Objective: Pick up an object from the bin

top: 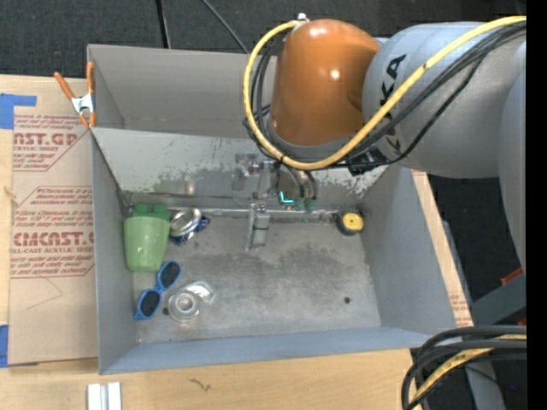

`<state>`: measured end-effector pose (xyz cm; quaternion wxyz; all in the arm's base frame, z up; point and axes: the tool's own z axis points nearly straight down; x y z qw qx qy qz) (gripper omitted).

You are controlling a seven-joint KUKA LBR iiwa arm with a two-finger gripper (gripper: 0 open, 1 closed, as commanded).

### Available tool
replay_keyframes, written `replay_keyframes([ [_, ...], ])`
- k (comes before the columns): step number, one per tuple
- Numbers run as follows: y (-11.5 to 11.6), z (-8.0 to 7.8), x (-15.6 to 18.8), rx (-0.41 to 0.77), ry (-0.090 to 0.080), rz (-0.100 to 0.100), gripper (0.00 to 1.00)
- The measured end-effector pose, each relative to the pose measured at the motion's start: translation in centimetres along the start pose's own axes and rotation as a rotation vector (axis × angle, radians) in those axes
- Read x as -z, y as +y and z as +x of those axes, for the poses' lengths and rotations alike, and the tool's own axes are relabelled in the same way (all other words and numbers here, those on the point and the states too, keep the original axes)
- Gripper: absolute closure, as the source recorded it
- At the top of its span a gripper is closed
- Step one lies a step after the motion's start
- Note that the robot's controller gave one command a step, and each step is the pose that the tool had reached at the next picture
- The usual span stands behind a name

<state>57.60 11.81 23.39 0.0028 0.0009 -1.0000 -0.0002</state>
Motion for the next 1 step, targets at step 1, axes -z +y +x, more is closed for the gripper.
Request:
replay_keyframes([
  [1, 5.68, 0.19, -12.45, -0.081, 0.000, 0.000, 0.00],
])
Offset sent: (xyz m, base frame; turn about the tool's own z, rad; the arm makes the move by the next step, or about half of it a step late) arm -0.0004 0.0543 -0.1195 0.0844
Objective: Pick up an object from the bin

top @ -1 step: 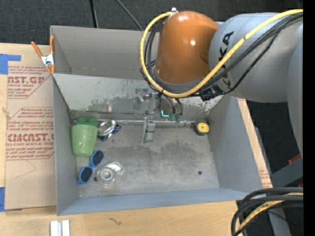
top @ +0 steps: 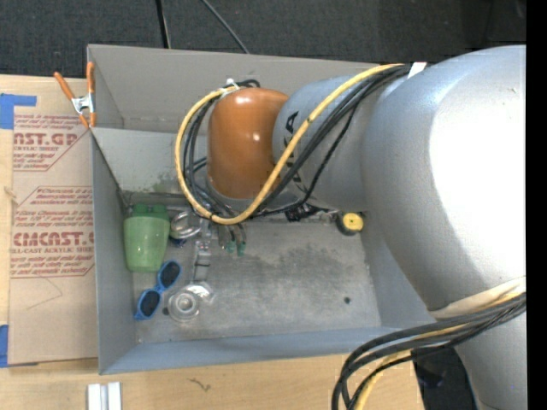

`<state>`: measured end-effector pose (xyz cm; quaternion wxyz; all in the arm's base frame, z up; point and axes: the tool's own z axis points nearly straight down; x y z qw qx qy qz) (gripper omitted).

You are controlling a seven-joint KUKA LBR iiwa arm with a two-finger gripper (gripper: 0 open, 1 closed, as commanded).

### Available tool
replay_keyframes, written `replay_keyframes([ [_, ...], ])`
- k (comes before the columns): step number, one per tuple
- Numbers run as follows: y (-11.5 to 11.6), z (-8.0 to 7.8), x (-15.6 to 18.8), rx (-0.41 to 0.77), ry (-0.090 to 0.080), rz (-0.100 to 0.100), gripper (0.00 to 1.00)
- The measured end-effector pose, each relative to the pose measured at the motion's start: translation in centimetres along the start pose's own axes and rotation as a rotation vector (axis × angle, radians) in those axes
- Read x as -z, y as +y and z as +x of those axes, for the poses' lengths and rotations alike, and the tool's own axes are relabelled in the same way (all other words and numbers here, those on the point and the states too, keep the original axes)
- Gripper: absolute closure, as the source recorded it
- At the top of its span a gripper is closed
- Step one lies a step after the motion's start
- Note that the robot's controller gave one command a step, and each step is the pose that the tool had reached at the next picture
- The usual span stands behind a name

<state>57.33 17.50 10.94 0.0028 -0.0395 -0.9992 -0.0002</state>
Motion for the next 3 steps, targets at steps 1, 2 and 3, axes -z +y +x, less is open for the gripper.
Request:
replay_keyframes([
  [1, 3.0, 4.4, -2.6, 0.234, 0.003, 0.012, 0.00],
  [2, 3.7, 4.5, -2.5, 0.243, -0.005, 0.003, 1.00],
  [3, 3.2, 4.0, 11.3, 0.301, -0.016, -0.002, 1.00],
])
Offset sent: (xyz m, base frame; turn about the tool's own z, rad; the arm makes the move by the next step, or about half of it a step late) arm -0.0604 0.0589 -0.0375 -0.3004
